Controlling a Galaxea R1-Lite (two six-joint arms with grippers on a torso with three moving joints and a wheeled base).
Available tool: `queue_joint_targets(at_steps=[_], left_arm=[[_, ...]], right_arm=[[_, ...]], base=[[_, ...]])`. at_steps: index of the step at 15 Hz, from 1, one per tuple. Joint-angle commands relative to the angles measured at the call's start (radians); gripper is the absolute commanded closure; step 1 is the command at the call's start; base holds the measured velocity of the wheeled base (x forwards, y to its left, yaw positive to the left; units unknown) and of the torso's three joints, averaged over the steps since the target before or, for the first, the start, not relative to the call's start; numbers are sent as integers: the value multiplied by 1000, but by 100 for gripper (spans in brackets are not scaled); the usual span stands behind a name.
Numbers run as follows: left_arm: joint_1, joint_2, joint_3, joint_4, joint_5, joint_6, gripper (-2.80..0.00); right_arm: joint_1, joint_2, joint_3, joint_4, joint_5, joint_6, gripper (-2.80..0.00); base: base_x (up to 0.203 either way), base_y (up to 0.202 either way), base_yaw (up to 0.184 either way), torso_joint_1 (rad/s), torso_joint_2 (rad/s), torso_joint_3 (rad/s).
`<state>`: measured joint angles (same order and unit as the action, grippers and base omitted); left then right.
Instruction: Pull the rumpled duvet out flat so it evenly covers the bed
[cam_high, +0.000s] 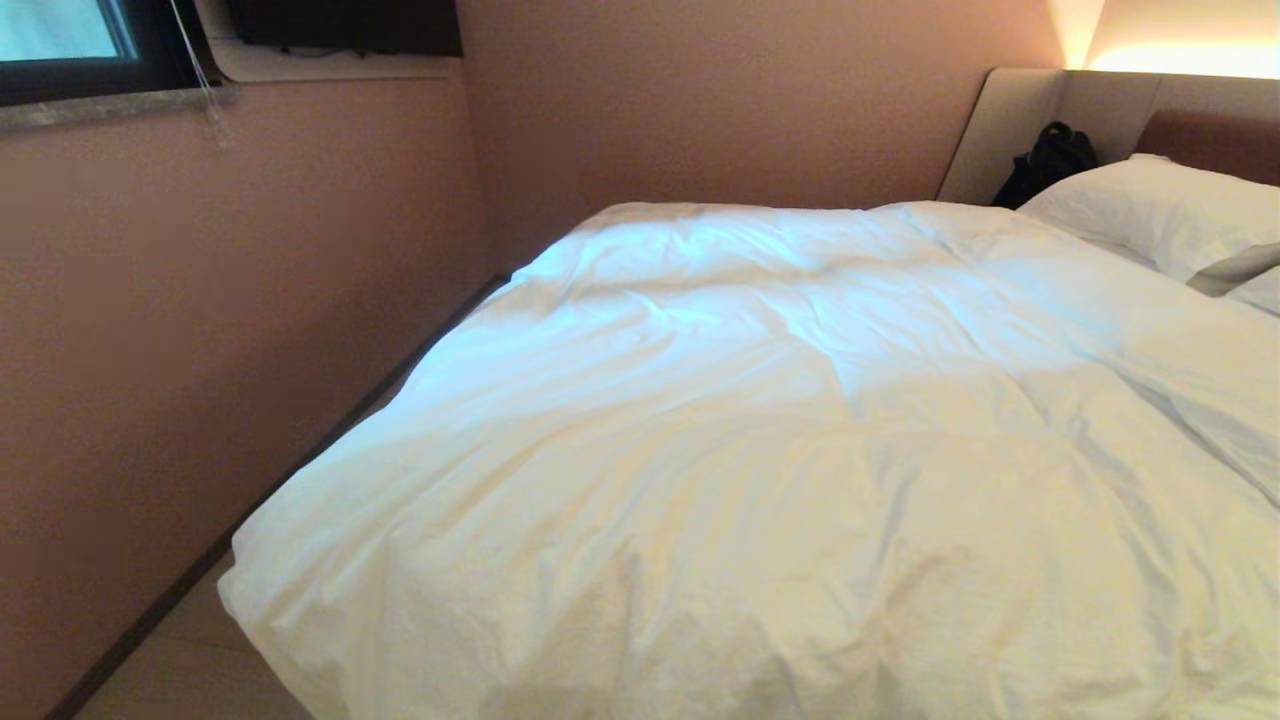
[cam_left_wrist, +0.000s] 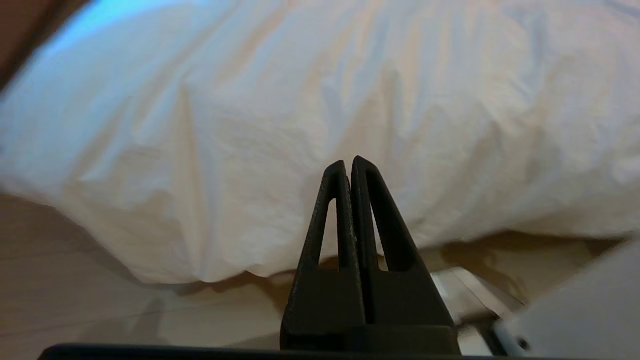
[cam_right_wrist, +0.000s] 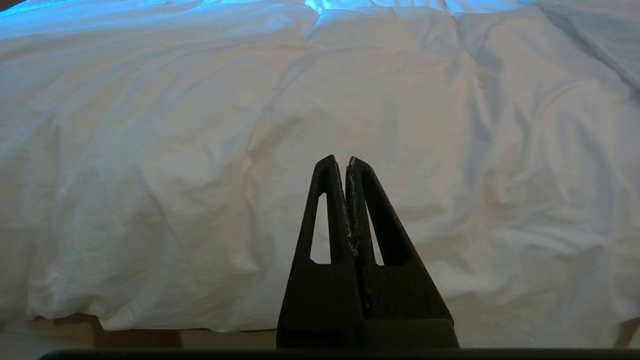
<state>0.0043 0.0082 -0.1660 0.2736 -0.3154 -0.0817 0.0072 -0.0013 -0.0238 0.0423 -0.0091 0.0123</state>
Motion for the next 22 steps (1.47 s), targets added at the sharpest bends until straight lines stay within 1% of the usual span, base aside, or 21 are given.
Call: queue_joint_targets(at_steps=[1, 2, 3, 4, 5, 6, 7, 10, 15, 22], left_arm=[[0, -8, 8, -3, 56, 3, 0], [0, -8, 7, -4, 86, 5, 0], [0, -8, 7, -4, 99, 7, 0], [0, -8, 8, -4, 144, 15, 0], [0, -8, 9, -4, 169, 29, 0], [0, -8, 14, -7, 218, 53, 0], [0, -8, 28, -23, 256, 71, 0], [0, -8, 90, -107, 320, 116, 0], [0, -8, 112, -119, 320, 126, 0], [0, -8, 111, -119, 318, 126, 0]], right_arm=[[0, 1, -1, 1, 0, 0, 0], [0, 1, 1, 1, 0, 0, 0], [-1, 1, 0, 1, 0, 0, 0], [0, 1, 1, 1, 0, 0, 0], [-1, 1, 1, 1, 0, 0, 0], [0, 1, -1, 1, 0, 0, 0], [0, 1, 1, 1, 0, 0, 0], [0, 1, -1, 1, 0, 0, 0], [0, 1, -1, 1, 0, 0, 0], [0, 1, 0, 1, 0, 0, 0]], base=[[0, 0, 0, 0, 0, 0], [0, 0, 0, 0, 0, 0], [0, 0, 0, 0, 0, 0], [0, 0, 0, 0, 0, 0], [0, 0, 0, 0, 0, 0], [0, 0, 0, 0, 0, 0], [0, 0, 0, 0, 0, 0], [0, 0, 0, 0, 0, 0], [0, 0, 0, 0, 0, 0], [0, 0, 0, 0, 0, 0]])
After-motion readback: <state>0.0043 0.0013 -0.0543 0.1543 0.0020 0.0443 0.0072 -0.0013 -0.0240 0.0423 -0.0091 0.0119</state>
